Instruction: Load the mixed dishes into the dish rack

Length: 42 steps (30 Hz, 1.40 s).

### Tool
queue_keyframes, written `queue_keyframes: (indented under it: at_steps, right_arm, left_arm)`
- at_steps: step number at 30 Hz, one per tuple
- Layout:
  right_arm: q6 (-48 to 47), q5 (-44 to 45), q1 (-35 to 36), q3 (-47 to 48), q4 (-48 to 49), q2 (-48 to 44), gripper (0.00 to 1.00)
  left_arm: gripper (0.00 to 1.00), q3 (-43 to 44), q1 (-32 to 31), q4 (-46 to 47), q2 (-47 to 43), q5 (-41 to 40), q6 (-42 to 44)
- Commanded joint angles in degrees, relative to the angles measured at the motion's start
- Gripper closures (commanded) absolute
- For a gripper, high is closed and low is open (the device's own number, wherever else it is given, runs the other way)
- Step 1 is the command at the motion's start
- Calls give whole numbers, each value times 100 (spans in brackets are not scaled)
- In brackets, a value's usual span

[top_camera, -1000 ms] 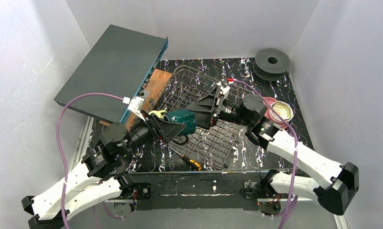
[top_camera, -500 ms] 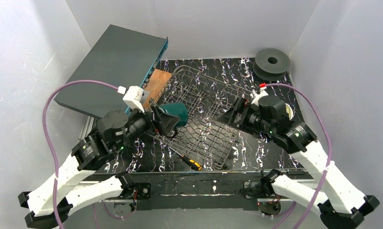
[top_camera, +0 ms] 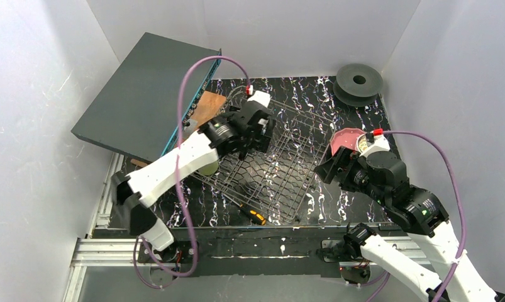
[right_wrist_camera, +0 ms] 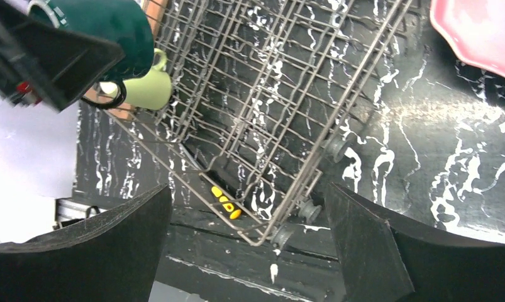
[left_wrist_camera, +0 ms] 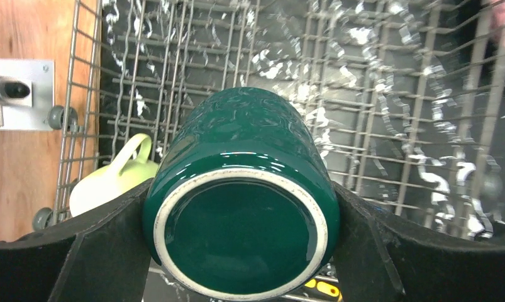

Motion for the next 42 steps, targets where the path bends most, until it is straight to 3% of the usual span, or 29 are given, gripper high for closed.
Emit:
queue_keyframes:
  at_steps: [1, 5, 13, 21, 28, 37, 42]
  right_arm:
    - [-107, 394, -19, -165, -194, -160, 2]
    - [-132, 528, -19, -188, -266, -180, 2]
    - [-341, 682, -19, -90, -205, -24, 2]
    - [-522, 874, -19, -127, -190, -10, 2]
    - [-549, 920, -19, -170, -152, -58, 2]
    - [-511, 841, -20, -160, -153, -45, 2]
    - [-463, 773, -20, -149, -137, -54, 2]
  left_arm:
    - [100, 778, 501, -512, 740, -243, 142]
    - [100, 1175, 936, -724, 1534, 350, -442]
    - [100, 1518, 1288, -591, 2449, -277, -956]
    - [100, 1435, 1438, -372, 2771, -1047, -881]
    - [98, 1116, 1630, -100, 2811, -995, -739]
    - [89, 888, 1730, -7, 2907, -1085, -747]
    - [79, 805, 1731, 15, 2978, -1108, -735]
